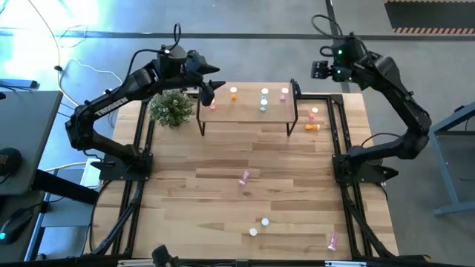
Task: Pick and place medicine bottles onto shelf by color
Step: Put the pink pill bottle on the shelf aligned with the other pink pill bottles
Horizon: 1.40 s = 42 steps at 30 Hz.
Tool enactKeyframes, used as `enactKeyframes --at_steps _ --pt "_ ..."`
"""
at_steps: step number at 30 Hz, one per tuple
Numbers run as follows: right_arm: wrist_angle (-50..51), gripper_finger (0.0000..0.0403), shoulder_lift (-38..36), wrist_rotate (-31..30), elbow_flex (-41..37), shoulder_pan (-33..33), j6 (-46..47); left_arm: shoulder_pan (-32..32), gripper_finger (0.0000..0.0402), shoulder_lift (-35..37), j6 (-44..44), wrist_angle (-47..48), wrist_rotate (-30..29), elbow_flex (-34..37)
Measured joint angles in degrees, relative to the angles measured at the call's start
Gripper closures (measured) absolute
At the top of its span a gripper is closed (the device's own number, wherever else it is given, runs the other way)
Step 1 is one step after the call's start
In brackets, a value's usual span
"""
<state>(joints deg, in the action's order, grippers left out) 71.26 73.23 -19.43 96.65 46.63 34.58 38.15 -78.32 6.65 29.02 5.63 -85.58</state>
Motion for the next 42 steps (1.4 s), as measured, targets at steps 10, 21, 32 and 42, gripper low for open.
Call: enactKeyframes --at_steps 10,21,32,42 --pt "6.48 0.0157 6.04 16.45 0.01 14.24 -6.33 -0.02 0.0149 0.0 -0.59 0.09 -0.55 0.0" --pt "7.44 0.0157 14.52 18.15 0.01 17.23 -17.77 -0.02 0.0149 -0.04 -0.47 0.14 -1.2 0.0" --pt "11.32 0.0157 21.66 22.3 0.01 19.78 -49.94 -0.02 0.0149 -0.04 -0.63 0.35 -1.17 0.0" --pt "16.63 0.0157 25.57 22.88 -0.03 19.76 -59.93 -0.02 0.0149 -0.06 -1.56 0.35 -1.16 0.0"
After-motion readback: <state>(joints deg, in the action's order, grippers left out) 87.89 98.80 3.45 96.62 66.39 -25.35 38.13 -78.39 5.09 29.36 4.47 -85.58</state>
